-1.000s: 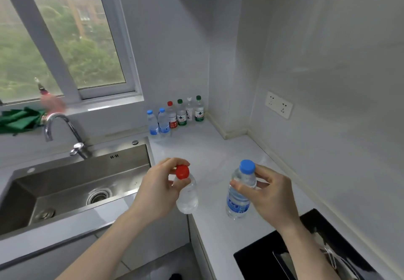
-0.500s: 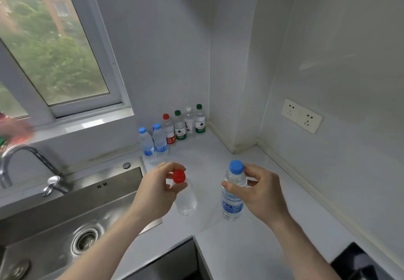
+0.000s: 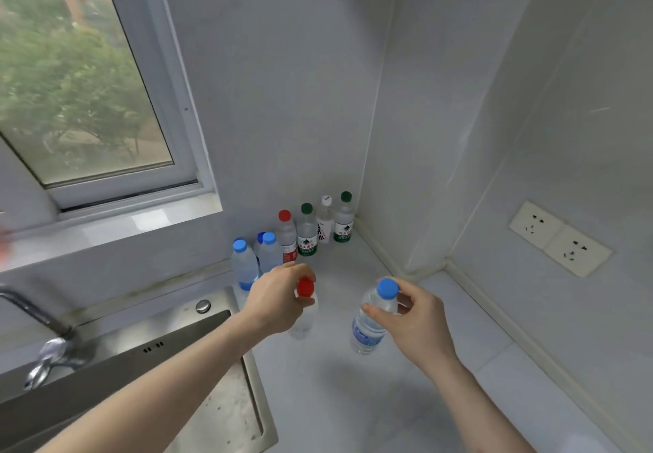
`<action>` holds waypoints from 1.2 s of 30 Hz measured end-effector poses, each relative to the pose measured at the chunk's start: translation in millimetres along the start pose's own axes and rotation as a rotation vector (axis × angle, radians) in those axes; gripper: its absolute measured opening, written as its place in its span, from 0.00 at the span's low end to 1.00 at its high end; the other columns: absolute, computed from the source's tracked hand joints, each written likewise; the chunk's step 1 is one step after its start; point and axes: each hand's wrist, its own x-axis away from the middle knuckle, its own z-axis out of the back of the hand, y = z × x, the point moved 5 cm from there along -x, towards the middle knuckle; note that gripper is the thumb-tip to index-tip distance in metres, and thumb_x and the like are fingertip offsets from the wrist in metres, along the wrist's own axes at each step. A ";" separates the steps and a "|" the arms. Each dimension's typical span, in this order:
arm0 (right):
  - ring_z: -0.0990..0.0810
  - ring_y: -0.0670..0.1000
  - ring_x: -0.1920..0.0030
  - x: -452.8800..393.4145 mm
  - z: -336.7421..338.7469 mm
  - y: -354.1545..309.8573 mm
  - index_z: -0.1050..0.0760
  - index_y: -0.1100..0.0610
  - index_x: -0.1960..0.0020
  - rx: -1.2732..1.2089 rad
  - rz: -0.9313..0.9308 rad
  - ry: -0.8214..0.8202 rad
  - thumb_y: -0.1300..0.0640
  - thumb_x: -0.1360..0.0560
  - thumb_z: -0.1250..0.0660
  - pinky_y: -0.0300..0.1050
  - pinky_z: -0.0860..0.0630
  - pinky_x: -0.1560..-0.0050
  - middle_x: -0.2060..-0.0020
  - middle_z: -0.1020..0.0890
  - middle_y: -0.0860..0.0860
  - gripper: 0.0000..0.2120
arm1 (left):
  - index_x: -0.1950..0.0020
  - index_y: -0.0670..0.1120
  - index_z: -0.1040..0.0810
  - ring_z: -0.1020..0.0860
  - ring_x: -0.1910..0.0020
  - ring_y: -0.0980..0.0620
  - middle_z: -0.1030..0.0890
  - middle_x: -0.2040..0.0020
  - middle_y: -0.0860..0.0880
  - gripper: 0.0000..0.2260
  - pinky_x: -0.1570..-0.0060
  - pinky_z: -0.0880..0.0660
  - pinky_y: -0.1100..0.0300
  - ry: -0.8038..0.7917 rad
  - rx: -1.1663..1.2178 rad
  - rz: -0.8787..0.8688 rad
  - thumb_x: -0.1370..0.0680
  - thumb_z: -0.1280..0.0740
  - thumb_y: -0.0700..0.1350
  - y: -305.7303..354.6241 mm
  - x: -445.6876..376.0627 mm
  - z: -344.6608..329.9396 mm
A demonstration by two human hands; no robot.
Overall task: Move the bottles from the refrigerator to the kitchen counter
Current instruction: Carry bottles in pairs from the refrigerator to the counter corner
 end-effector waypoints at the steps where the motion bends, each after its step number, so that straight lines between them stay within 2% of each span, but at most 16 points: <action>1: 0.15 0.39 0.51 -6.4 -2.9 1.9 0.18 0.42 0.50 0.009 -0.006 -0.004 0.58 0.32 0.17 0.31 0.22 0.54 0.55 0.14 0.37 0.17 | 0.40 0.57 0.22 0.21 0.47 0.50 0.20 0.43 0.58 0.15 0.50 0.21 0.52 -0.009 -0.025 -0.004 0.25 0.24 0.52 -3.9 -11.5 -3.2; 5: 0.15 0.42 0.53 -30.9 -11.3 9.7 0.18 0.45 0.51 0.070 -0.034 -0.016 0.56 0.32 0.17 0.38 0.19 0.55 0.56 0.14 0.40 0.15 | 0.39 0.55 0.22 0.22 0.45 0.49 0.19 0.43 0.54 0.16 0.47 0.26 0.57 -0.026 -0.132 -0.050 0.24 0.24 0.51 -17.0 -56.9 -15.7; 9: 0.16 0.44 0.55 -57.3 -18.2 16.6 0.20 0.45 0.52 0.121 -0.037 -0.030 0.56 0.32 0.17 0.45 0.18 0.51 0.58 0.15 0.41 0.14 | 0.42 0.53 0.22 0.23 0.45 0.48 0.18 0.45 0.52 0.14 0.43 0.32 0.54 -0.029 -0.273 -0.070 0.25 0.25 0.51 -23.4 -96.1 -26.9; 16: 0.17 0.45 0.53 -98.0 -31.2 30.6 0.22 0.46 0.53 0.134 -0.052 -0.040 0.54 0.32 0.18 0.49 0.18 0.48 0.56 0.17 0.41 0.15 | 0.44 0.52 0.22 0.22 0.47 0.46 0.17 0.48 0.52 0.12 0.40 0.34 0.54 -0.032 -0.355 -0.010 0.25 0.25 0.50 -41.2 -144.6 -37.0; 23: 0.17 0.48 0.53 -149.1 -54.4 45.7 0.22 0.45 0.51 0.141 -0.068 -0.073 0.50 0.31 0.19 0.53 0.18 0.47 0.57 0.16 0.43 0.14 | 0.47 0.50 0.22 0.22 0.46 0.46 0.18 0.50 0.50 0.10 0.31 0.38 0.51 -0.051 -0.412 0.066 0.26 0.30 0.40 -58.1 -176.7 -44.5; 27: 0.17 0.47 0.55 -178.6 -73.1 53.3 0.21 0.44 0.52 0.128 -0.075 -0.078 0.51 0.29 0.20 0.50 0.19 0.50 0.58 0.16 0.42 0.11 | 0.46 0.51 0.21 0.21 0.46 0.46 0.18 0.50 0.49 0.13 0.31 0.37 0.51 -0.060 -0.447 0.104 0.28 0.30 0.37 -71.3 -189.1 -48.2; 30: 0.19 0.43 0.58 -199.6 -91.3 61.2 0.20 0.42 0.52 0.135 -0.083 -0.092 0.50 0.28 0.21 0.47 0.22 0.52 0.58 0.15 0.40 0.09 | 0.48 0.50 0.20 0.21 0.48 0.46 0.17 0.52 0.50 0.11 0.32 0.36 0.50 -0.076 -0.437 0.126 0.27 0.30 0.37 -81.7 -192.8 -55.3; 34: 0.17 0.46 0.49 -225.5 -114.3 72.7 0.20 0.38 0.52 0.147 -0.109 -0.127 0.51 0.27 0.21 0.47 0.21 0.46 0.53 0.14 0.39 0.11 | 0.50 0.50 0.20 0.21 0.50 0.45 0.17 0.53 0.50 0.09 0.35 0.36 0.52 -0.092 -0.417 0.136 0.25 0.34 0.37 -91.7 -193.9 -65.8; 36: 0.17 0.46 0.48 -235.8 -123.0 75.8 0.21 0.38 0.53 0.148 -0.122 -0.128 0.52 0.27 0.22 0.44 0.23 0.48 0.53 0.14 0.39 0.12 | 0.48 0.50 0.20 0.21 0.49 0.45 0.17 0.52 0.50 0.08 0.35 0.35 0.52 -0.089 -0.389 0.121 0.23 0.34 0.39 -94.4 -194.5 -67.6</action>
